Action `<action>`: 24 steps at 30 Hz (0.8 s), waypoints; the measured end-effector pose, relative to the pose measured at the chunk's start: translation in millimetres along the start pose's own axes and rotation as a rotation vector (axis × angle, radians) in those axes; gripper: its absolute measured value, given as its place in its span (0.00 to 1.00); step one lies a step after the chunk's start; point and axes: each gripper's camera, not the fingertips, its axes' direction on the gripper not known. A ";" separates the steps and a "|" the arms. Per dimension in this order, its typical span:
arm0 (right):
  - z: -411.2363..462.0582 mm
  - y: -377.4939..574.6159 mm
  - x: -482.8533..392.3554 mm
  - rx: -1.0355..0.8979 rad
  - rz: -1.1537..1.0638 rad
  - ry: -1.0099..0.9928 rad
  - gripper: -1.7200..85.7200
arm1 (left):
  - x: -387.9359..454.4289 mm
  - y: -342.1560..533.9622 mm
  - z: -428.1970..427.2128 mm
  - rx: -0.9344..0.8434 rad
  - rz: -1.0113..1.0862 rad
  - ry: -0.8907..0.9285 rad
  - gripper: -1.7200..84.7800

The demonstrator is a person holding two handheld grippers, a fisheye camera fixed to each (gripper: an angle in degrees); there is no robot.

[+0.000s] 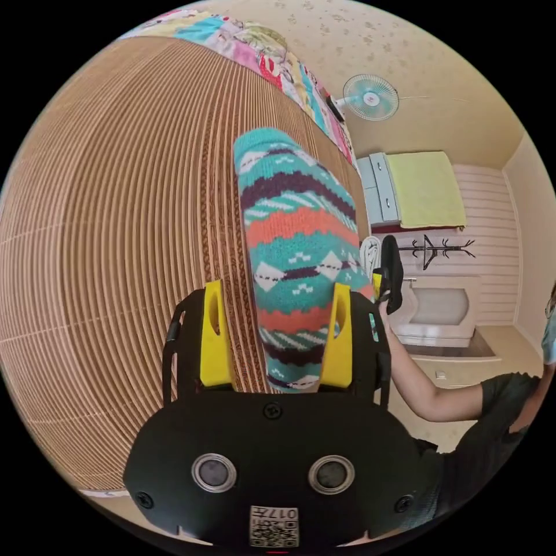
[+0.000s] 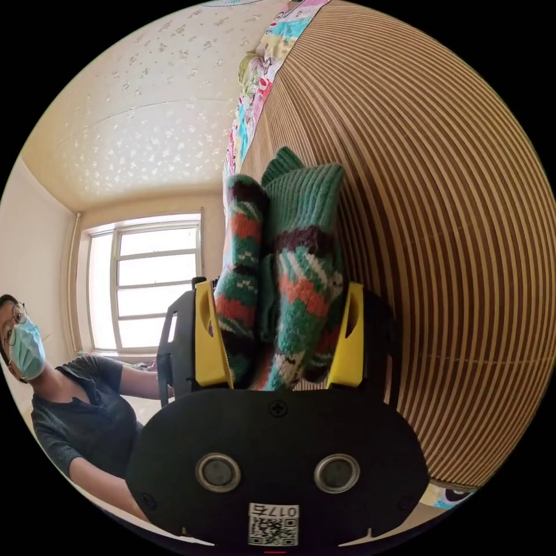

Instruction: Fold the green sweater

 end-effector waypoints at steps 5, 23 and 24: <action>24.2 10.2 -12.7 -0.109 -0.008 -0.016 0.27 | -15.2 -6.4 7.3 -0.087 0.000 0.271 0.23; -290.5 191.7 -250.3 0.253 -0.128 0.505 0.20 | 424.9 -44.8 170.4 -0.367 0.603 0.435 0.21; -312.3 185.1 -261.2 0.209 -0.107 0.624 0.21 | 436.0 -49.5 186.2 -0.378 0.598 0.427 0.21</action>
